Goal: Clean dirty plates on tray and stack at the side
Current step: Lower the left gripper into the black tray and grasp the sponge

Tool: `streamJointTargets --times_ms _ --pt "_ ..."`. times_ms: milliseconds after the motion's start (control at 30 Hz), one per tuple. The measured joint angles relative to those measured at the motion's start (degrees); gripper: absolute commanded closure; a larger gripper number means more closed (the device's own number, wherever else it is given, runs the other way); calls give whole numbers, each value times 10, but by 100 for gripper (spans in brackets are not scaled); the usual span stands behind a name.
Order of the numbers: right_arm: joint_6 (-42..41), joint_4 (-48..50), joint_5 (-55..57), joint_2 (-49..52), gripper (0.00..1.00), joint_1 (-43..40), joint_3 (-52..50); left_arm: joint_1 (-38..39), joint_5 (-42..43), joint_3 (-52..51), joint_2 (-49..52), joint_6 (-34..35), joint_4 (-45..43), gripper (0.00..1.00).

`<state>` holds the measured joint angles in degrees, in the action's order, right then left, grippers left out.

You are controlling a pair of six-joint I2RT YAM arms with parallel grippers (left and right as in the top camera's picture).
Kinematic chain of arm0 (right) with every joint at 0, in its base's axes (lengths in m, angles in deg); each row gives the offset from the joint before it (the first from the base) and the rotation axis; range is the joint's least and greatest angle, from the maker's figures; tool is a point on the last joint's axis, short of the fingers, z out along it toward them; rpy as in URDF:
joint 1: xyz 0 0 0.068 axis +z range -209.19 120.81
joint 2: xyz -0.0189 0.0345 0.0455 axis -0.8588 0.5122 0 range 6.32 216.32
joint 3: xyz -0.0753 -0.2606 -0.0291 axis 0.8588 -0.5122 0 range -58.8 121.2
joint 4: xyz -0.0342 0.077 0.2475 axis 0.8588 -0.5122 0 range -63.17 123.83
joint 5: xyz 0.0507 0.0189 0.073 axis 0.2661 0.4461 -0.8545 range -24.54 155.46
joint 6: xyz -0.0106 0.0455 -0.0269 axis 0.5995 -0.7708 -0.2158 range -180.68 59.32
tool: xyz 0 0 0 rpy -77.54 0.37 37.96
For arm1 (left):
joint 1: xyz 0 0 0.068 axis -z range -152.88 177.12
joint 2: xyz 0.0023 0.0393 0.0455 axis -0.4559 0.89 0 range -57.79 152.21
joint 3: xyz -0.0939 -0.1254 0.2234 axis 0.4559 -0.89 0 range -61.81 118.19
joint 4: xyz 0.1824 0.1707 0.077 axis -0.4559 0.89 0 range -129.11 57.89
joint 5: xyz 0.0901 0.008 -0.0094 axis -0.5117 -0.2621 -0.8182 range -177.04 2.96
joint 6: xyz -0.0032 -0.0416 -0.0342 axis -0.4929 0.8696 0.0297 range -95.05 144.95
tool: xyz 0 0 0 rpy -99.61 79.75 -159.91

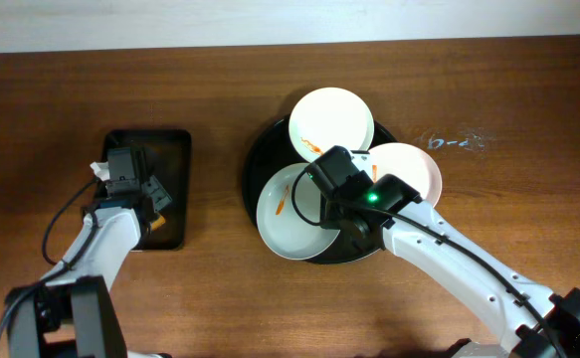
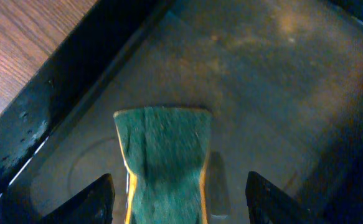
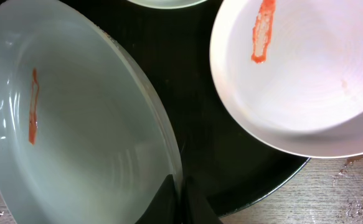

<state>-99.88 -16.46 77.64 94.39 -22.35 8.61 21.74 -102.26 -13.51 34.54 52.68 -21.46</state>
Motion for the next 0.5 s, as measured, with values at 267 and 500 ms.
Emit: streamJointTargets --times_ms 267,500 --pt "0 0 0 0 95 0 0 -3 13 -1 40 7 -26 46" --pt "0 7 0 0 94 0 0 -4 16 -2 64 -2 -73 68"
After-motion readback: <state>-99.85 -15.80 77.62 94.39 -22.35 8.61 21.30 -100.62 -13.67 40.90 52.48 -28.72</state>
